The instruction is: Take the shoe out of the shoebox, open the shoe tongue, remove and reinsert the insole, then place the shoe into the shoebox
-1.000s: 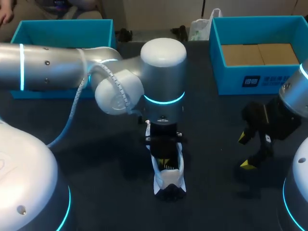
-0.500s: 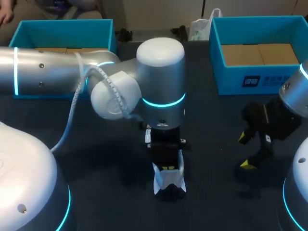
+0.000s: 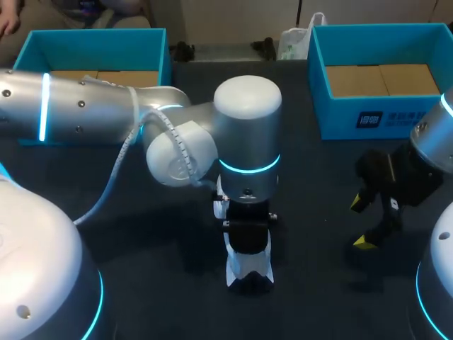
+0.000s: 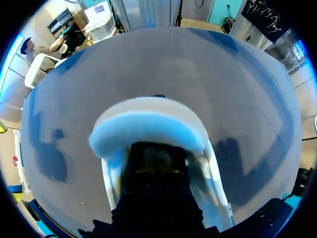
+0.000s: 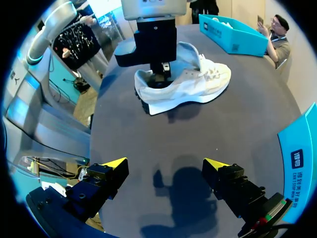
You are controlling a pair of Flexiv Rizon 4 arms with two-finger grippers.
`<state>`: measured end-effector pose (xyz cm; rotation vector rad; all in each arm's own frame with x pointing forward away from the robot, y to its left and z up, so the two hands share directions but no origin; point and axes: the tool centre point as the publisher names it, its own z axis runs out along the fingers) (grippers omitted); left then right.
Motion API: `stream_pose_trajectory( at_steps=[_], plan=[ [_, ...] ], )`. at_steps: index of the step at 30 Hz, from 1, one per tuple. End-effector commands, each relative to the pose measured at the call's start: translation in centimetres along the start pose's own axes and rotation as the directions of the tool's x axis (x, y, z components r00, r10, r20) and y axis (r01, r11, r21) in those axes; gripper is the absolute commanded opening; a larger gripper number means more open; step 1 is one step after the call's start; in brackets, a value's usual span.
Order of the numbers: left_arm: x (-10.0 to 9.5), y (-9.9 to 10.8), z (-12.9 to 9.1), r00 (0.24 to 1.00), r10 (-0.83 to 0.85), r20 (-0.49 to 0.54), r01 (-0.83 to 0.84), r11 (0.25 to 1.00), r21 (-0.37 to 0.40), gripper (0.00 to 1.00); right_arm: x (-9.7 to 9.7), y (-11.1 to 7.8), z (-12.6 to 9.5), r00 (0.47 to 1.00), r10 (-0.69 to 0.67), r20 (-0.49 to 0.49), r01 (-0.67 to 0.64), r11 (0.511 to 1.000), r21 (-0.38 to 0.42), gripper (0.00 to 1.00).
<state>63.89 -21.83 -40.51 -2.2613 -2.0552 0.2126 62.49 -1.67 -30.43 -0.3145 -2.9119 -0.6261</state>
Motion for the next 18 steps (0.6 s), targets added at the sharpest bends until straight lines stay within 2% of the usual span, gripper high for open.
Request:
stream_pose_trajectory(
  at_steps=[1, 10, 18],
  plan=[
    [0.9, 0.8, -0.4, 1.000, -0.007, 0.003, 0.007, 1.000, -0.017, 0.00, 0.2, -0.1, 0.0, 1.000, 0.000, 0.003, 0.000, 1.000, 0.000, 1.00],
    [1.0, -0.3, -2.3, 1.000, 0.020, 0.019, -0.019, 0.999, -0.031, 0.00, 0.2, -0.1, 0.0, 1.000, 0.000, 0.003, 0.000, 1.000, 0.000, 1.00],
    [0.5, 0.0, -4.1, 1.000, 0.006, 0.018, -0.004, 0.994, -0.108, 0.00, 0.2, -0.1, 0.0, 1.000, 0.000, 0.003, 0.000, 1.000, 0.000, 1.00]
  ],
)
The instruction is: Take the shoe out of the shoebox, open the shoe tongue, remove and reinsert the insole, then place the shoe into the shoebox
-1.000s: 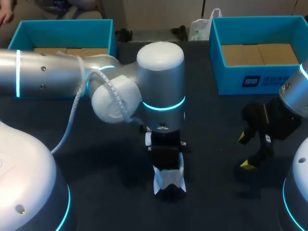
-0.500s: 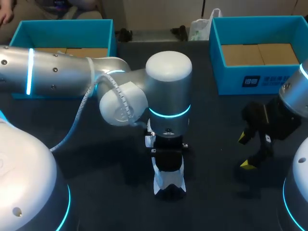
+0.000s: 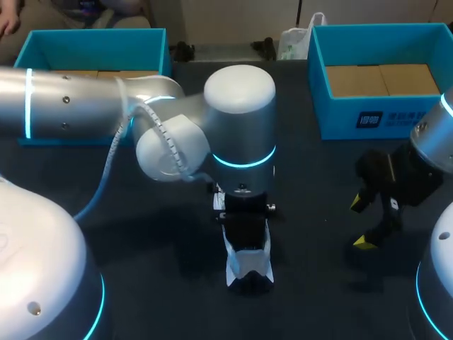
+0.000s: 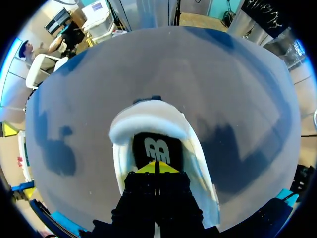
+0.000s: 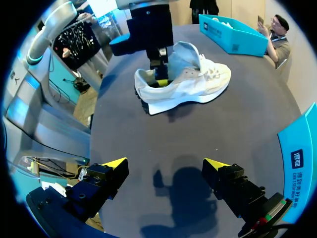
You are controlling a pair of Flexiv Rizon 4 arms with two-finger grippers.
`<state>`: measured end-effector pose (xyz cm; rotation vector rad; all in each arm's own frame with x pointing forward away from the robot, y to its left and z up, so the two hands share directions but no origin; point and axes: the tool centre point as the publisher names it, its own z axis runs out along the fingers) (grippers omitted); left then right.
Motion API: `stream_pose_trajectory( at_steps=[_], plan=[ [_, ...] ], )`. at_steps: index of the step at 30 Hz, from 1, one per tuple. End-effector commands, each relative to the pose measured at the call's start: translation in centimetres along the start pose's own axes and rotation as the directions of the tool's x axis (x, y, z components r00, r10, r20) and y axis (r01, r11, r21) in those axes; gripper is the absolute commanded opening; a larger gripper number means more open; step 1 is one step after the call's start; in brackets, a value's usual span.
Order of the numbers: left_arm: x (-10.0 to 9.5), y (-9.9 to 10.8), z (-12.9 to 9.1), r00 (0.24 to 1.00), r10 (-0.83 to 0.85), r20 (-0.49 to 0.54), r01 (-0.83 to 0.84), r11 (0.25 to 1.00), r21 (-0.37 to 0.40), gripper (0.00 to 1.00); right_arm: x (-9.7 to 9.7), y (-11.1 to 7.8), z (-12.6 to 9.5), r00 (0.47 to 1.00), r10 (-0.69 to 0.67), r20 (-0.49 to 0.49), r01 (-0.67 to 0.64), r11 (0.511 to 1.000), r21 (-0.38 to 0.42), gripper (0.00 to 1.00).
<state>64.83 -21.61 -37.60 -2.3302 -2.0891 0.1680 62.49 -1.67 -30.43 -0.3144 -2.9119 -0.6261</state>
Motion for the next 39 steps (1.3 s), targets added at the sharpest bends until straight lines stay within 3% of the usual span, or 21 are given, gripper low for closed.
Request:
stream_pose_trajectory(
  at_steps=[1, 16, 25, 27, 28, 39],
  plan=[
    [0.4, -0.1, -1.3, 1.000, -0.016, -0.005, 0.016, 0.999, -0.038, 0.00, 0.2, -0.1, 0.0, 1.000, 0.000, 0.003, 0.000, 1.000, 0.000, 1.00],
    [1.3, 1.3, -1.6, 0.987, -0.152, -0.048, 0.140, 0.970, -0.201, 0.00, 0.2, -0.1, 0.0, 1.000, 0.000, 0.003, 0.000, 1.000, 0.000, 1.00],
    [1.5, 2.5, -1.5, 0.981, -0.181, -0.069, 0.162, 0.963, -0.217, 0.49, 0.2, -0.1, 0.0, 1.000, 0.000, 0.003, 0.000, 1.000, 0.000, 1.00],
    [1.6, 2.9, -1.6, 0.978, -0.195, -0.068, 0.175, 0.958, -0.226, 0.93, 0.2, -0.1, 0.0, 1.000, 0.000, 0.003, 0.000, 1.000, 0.000, 1.00],
    [1.7, 2.9, -1.6, 0.977, -0.203, -0.063, 0.185, 0.957, -0.224, 0.97, 0.2, -0.1, 0.0, 1.000, 0.000, 0.003, 0.000, 1.000, 0.000, 1.00],
    [1.6, 2.5, -1.7, 0.978, -0.201, -0.052, 0.186, 0.961, -0.203, 1.00, 0.2, -0.1, 0.0, 1.000, 0.000, 0.003, 0.000, 1.000, 0.000, 1.00]
  ],
)
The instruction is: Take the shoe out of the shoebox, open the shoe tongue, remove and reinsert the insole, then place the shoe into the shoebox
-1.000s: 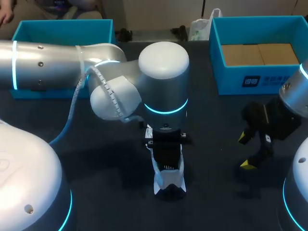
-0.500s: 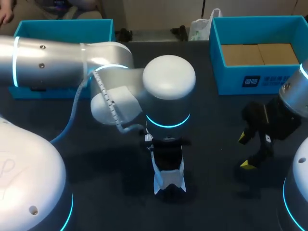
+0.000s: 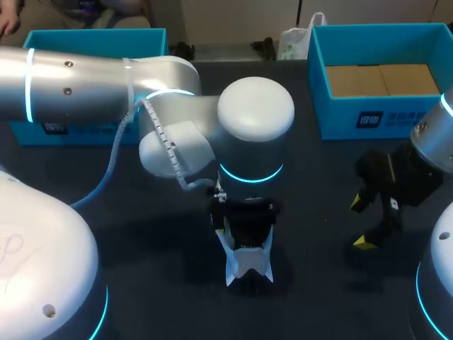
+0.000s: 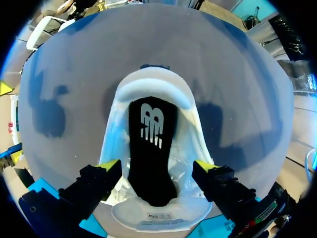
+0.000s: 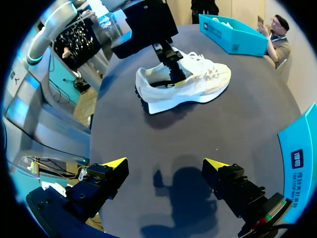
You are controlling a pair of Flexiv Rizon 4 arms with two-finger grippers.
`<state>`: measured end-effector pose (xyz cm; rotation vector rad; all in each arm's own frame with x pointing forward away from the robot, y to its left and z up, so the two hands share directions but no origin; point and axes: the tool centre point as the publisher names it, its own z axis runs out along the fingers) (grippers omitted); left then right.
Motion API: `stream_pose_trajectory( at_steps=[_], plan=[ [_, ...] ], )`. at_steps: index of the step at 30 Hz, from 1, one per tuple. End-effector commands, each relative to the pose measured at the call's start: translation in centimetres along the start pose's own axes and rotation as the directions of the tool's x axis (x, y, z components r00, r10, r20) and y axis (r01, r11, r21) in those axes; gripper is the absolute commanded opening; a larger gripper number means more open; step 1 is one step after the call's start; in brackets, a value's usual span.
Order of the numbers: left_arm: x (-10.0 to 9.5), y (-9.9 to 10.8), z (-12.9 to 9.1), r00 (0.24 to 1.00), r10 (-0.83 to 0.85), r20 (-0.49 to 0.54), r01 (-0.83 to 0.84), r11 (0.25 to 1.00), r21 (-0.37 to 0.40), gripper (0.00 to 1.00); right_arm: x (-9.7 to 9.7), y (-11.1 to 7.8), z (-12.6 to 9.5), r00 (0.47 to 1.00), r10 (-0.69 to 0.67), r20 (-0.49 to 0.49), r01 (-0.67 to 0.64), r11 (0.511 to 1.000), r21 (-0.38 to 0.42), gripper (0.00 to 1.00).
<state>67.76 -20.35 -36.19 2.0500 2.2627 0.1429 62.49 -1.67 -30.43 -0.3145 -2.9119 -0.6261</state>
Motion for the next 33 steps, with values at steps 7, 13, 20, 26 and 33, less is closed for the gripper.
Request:
stream_pose_trajectory(
  at_steps=[7, 13, 20, 26, 33],
  plan=[
    [0.1, 0.5, -0.3, 1.000, 0.014, 0.015, -0.014, 0.999, 0.040, 1.00, 0.2, -0.1, 0.0, 1.000, 0.000, 0.003, 0.000, 1.000, 0.000, 1.00],
    [-0.1, 0.2, -1.0, 0.999, 0.043, 0.017, -0.044, 0.998, 0.054, 1.00, 0.2, -0.1, 0.0, 1.000, 0.000, 0.003, 0.000, 1.000, 0.000, 1.00],
    [-0.2, -0.5, -1.4, 0.998, 0.053, 0.016, -0.054, 0.997, 0.062, 1.00, 0.2, -0.1, 0.0, 1.000, 0.000, 0.003, 0.000, 1.000, 0.000, 1.00],
    [-0.1, -1.3, -0.9, 0.998, 0.059, 0.005, -0.059, 0.997, 0.052, 1.00, 0.2, -0.1, 0.0, 1.000, 0.000, 0.003, 0.000, 1.000, 0.000, 1.00],
    [0.3, -1.1, -1.1, 0.999, 0.044, 0.007, -0.044, 0.998, 0.047, 1.00, 0.2, -0.1, 0.0, 1.000, 0.000, 0.003, 0.000, 1.000, 0.000, 1.00]
  ],
)
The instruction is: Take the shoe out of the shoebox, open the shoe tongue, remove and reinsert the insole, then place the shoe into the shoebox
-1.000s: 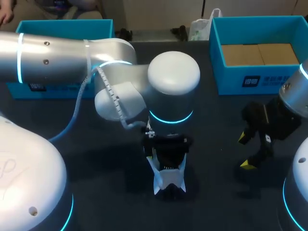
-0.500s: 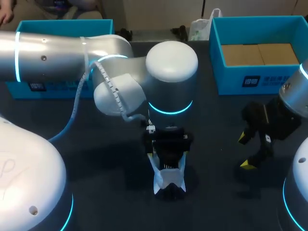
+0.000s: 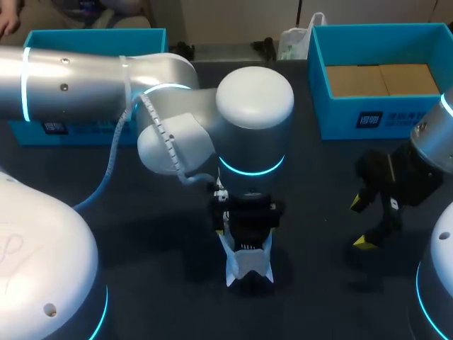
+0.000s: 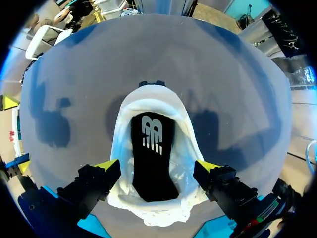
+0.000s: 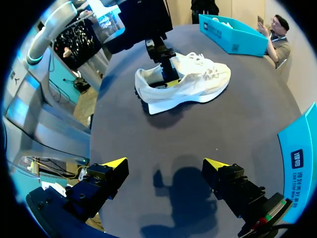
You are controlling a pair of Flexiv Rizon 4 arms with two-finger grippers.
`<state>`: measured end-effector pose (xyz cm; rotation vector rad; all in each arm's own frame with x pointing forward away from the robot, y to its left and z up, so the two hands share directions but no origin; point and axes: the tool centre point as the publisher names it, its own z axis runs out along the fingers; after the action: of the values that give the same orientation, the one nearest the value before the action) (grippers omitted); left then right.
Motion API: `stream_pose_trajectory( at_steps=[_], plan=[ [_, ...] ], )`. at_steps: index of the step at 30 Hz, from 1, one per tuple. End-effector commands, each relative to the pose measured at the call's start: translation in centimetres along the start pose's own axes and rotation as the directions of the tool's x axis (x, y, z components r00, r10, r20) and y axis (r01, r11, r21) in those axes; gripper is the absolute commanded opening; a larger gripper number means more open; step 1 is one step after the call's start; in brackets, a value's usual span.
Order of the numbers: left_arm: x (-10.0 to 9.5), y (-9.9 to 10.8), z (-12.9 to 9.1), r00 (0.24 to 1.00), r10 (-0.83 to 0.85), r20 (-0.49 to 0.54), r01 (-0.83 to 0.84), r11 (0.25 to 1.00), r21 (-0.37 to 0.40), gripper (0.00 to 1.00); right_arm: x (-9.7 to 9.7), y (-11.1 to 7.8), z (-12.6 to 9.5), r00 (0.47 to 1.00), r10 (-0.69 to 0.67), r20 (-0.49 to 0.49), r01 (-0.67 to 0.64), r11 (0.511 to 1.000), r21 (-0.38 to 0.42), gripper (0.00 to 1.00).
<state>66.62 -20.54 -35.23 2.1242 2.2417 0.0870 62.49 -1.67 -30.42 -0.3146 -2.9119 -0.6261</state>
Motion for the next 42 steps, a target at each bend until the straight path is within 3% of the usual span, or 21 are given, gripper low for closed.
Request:
stream_pose_trajectory(
  at_steps=[1, 9, 42],
  plan=[
    [0.4, -0.1, 0.0, 1.000, 0.000, 0.000, 0.000, 1.000, -0.004, 1.00, 0.2, -0.1, 0.0, 1.000, 0.000, 0.003, 0.000, 1.000, 0.000, 1.00],
    [0.3, -1.0, 0.3, 1.000, 0.011, -0.019, -0.011, 1.000, 0.012, 1.00, 0.2, -0.1, 0.0, 1.000, 0.000, 0.003, 0.000, 1.000, 0.000, 1.00],
    [0.7, 6.1, -2.0, 0.993, -0.114, 0.030, 0.114, 0.993, 0.012, 1.00, 0.2, -0.1, 0.0, 1.000, 0.000, 0.003, 0.000, 1.000, 0.000, 1.00]
  ],
)
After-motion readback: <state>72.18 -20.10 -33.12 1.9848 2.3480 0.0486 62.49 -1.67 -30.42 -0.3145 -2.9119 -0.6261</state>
